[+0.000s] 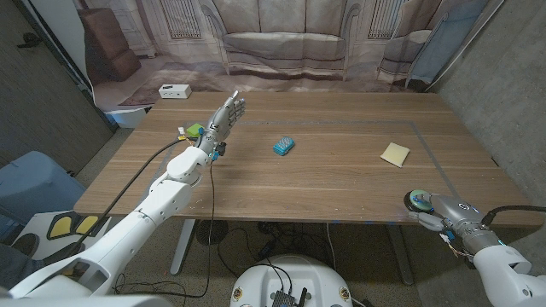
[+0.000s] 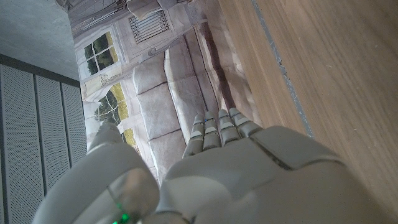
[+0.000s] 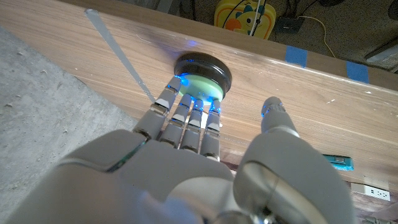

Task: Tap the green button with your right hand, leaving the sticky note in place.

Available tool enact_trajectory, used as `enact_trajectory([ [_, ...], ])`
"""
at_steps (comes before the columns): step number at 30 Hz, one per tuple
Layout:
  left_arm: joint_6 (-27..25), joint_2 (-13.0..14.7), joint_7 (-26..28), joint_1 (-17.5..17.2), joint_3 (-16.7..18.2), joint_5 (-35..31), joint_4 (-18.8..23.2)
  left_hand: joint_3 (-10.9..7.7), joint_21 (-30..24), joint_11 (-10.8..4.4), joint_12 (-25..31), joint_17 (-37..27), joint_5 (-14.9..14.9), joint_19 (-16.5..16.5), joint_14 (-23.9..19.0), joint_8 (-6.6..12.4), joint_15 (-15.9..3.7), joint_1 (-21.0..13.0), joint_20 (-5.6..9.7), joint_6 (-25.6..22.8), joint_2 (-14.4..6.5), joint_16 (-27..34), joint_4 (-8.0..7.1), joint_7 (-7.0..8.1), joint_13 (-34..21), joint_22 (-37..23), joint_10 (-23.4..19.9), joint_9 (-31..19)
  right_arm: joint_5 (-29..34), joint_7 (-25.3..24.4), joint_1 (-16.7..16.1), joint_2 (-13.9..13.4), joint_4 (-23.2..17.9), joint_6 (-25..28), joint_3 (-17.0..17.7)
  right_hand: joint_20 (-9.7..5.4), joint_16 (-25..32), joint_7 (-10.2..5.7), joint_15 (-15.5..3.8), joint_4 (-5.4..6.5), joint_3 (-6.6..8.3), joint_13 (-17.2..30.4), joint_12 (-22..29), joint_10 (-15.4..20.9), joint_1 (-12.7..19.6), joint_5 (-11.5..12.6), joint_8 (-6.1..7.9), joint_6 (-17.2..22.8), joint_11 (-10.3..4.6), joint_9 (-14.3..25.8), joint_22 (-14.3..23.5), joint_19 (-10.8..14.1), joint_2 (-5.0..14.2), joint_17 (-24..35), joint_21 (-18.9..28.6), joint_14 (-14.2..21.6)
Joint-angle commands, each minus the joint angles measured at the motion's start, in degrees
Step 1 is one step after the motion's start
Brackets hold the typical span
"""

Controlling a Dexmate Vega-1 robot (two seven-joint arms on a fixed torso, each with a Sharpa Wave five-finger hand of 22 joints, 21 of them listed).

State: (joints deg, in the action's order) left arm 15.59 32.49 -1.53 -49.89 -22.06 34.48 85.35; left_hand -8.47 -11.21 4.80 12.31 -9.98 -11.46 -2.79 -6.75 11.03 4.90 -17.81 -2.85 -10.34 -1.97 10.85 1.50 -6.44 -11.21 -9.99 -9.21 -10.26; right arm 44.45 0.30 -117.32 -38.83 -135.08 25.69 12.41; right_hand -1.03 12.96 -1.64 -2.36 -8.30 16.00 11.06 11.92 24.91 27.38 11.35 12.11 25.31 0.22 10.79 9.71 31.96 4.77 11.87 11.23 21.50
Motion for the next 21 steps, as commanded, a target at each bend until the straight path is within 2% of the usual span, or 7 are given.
enact_trajectory([
  [1,-0.37,-0.21,-0.41,0.48,-0.31,0.15,-0.79,-0.22,-0.03,-0.27,-0.13,-0.29,0.16,0.42,0.09,-0.08,-0.26,-0.14,-0.23,-0.23,-0.73,-0.12,0.25,0.17,-0.12,-0.27,-0.29,-0.1,-2.06,0.64,0.41,-1.42,0.22,2.64,-1.2,-0.05,0.44,-0.05,-0.97,0.13,0.55,0.22,0.44,0.98,-0.19,-0.27,0.42,0.81,0.06,0.16,0.14,0.84,0.05,0.22,0.48,0.96],
  [21,-0.07,-0.23,-0.7,0.37,-0.22,0.39,-1.12,-0.15,-0.05,-0.36,-0.15,-0.29,0.18,0.45,0.04,-0.03,-0.23,-0.1,-0.26,-0.5,-0.79,-0.1,0.35,0.17,-0.12,-0.28,-0.27,-0.1,-3.84,-1.47,-0.42,-3.57,-0.52,4.88,-1.38,-0.23,0.5,0.09,-1.02,0.11,0.86,0.23,0.47,1.73,-0.36,-0.36,0.41,1.49,0.11,0.15,0.14,1.55,0.07,0.2,0.56,1.72],
])
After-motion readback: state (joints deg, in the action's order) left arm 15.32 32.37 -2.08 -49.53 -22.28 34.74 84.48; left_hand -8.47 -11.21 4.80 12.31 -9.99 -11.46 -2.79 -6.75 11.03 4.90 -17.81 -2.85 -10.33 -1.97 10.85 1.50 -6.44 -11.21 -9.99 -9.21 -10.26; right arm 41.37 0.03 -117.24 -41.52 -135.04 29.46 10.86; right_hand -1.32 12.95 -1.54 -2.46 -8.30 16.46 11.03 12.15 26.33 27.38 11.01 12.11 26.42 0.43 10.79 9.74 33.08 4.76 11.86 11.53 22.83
